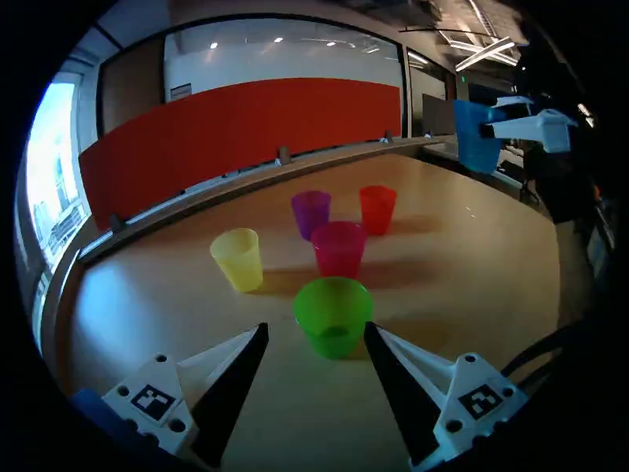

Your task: Pour water

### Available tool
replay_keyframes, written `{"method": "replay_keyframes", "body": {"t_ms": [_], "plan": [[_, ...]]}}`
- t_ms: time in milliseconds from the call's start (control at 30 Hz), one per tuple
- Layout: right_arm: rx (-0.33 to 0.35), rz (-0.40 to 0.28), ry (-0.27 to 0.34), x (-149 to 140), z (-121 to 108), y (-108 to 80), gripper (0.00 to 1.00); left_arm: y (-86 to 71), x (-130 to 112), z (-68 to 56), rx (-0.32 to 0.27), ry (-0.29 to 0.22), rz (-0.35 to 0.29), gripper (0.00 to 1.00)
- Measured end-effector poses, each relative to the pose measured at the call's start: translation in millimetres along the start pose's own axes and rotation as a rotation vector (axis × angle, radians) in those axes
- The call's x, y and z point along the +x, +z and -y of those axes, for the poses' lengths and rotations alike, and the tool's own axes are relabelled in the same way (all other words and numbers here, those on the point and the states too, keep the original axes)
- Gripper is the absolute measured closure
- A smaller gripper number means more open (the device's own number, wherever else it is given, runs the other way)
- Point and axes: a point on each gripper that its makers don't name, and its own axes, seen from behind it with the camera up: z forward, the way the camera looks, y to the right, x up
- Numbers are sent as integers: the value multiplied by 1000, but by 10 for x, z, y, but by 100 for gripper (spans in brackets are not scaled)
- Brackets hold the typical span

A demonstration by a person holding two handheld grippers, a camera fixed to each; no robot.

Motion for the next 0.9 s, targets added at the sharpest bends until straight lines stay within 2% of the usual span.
{"method": "replay_keyframes", "body": {"t_ms": [300,500,900], "plan": [[-27,18,0,-60,-27,-101,9,210,-135,-111,-48,16,24,10],[-34,28,-7,-103,-23,-135,9,332,-224,-120,-49,30,37,10],[-47,43,-12,-164,-12,-183,9,540,-225,-101,-55,43,26,10]]}}
